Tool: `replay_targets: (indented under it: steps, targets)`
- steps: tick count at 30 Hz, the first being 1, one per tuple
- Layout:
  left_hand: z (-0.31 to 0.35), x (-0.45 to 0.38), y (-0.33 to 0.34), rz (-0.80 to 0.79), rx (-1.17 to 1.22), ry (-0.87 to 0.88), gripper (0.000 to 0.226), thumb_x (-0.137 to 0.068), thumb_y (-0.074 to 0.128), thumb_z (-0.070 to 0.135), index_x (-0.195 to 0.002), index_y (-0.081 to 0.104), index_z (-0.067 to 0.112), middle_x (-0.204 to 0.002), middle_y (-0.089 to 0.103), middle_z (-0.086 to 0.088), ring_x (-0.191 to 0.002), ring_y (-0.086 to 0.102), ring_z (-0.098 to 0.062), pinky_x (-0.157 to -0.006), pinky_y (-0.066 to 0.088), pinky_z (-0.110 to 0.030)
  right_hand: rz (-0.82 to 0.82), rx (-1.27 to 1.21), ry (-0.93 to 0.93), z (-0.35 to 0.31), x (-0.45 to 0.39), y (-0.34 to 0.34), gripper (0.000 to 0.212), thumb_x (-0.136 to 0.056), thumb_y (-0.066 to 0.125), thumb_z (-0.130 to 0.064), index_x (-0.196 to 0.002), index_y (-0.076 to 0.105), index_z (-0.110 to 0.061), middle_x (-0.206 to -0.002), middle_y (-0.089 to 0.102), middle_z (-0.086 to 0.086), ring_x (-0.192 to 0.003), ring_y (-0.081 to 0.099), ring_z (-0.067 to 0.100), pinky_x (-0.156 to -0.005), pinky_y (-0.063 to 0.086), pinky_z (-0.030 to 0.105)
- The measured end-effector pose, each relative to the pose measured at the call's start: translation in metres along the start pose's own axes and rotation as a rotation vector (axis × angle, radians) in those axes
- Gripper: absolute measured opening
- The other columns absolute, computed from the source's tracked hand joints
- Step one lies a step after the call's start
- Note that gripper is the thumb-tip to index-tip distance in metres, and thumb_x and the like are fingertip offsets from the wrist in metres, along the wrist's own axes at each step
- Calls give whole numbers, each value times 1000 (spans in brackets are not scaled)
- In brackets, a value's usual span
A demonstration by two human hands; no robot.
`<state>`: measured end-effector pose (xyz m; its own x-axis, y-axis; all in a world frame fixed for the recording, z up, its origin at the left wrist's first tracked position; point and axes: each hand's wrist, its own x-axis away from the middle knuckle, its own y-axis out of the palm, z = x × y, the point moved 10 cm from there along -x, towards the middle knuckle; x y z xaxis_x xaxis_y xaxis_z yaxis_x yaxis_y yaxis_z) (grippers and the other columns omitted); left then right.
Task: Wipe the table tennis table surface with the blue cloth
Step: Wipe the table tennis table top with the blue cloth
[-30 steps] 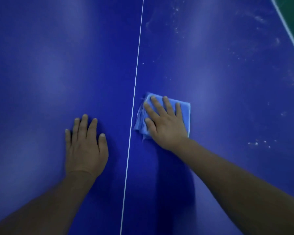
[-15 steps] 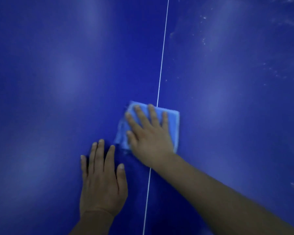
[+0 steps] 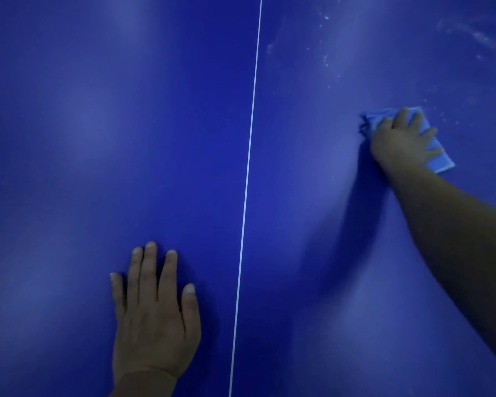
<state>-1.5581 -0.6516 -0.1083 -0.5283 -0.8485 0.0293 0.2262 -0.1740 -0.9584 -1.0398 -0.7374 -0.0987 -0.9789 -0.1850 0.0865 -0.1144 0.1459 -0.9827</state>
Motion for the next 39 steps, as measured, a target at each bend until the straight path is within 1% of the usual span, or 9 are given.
replay_targets:
  steps: [7, 9, 11, 14, 16, 19, 24, 32, 39]
  targets:
    - [-2, 0, 3, -14, -25, -26, 65, -95, 28, 41, -145, 45, 3, -159, 29, -18, -151, 15, -30, -121, 4, -54, -111, 154, -953, -144, 184, 54, 68, -94, 7, -53, -157, 22, -31, -165, 16, -4, -151, 11, 33, -116, 7, 62]
    - [-1, -1, 1, -2, -16, -27, 65, -95, 28, 41, -143, 46, 1, -159, 30, -19, -151, 16, -31, -120, 3, -53, -94, 215, -906, -113, 139, 46, 70, -92, 7, -53, -155, 28, -31, -164, 20, -3, -149, 17, 35, -113, 15, 63]
    - [-1, -2, 0, 11, -9, -29, 65, -94, 29, 40, -143, 47, 0, -158, 31, -20, -150, 17, -33, -120, 3, -53, 7, 304, -634, -52, 57, 25, 70, -91, 6, -50, -152, 32, -29, -165, 16, 0, -147, 19, 42, -110, 20, 66]
    - [-1, -2, 0, 15, -10, -31, 64, -94, 30, 38, -142, 48, 0, -156, 32, -21, -149, 20, -35, -120, 3, -51, -39, 96, -129, 44, -15, -5, 56, -102, 15, -44, -156, 17, -30, -166, 5, -2, -149, 5, 39, -114, 10, 67]
    - [-2, -1, 0, 15, -16, -23, 63, -95, 30, 38, -142, 48, 0, -156, 33, -21, -148, 21, -35, -119, 3, -51, -31, 22, -46, 48, -2, -7, 56, -104, 18, -43, -158, 12, -29, -166, 5, -2, -150, 2, 37, -115, 8, 66]
    - [-3, -1, 0, 22, -22, -34, 63, -95, 29, 39, -142, 48, 2, -157, 33, -20, -149, 21, -34, -119, 5, -52, 44, 113, -418, -24, 75, 11, 63, -98, 12, -46, -157, 23, -27, -165, 14, 2, -148, 15, 42, -112, 17, 68]
    - [-2, -2, 1, 10, -44, -33, 63, -96, 27, 41, -144, 47, 5, -158, 31, -18, -150, 19, -33, -119, 1, -47, -140, 119, -1167, -109, 240, 49, 60, -99, 20, -50, -154, 31, -30, -163, 26, -2, -149, 20, 34, -115, 11, 63]
    - [1, -2, -3, 45, -43, -20, 63, -97, 27, 40, -143, 48, 4, -156, 33, -19, -149, 19, -32, -121, -1, -45, -7, 205, -492, 35, -8, -11, 69, -90, 10, -51, -151, 25, -24, -160, 21, 3, -139, 27, 39, -103, 29, 66]
    - [3, 0, -6, 65, -21, -5, 64, -97, 25, 42, -145, 44, 4, -158, 30, -19, -150, 16, -32, -122, -5, -44, -86, 253, -1052, 151, 249, 3, 55, -105, 14, -45, -155, 25, -25, -160, 30, 9, -146, 25, 39, -111, 24, 66]
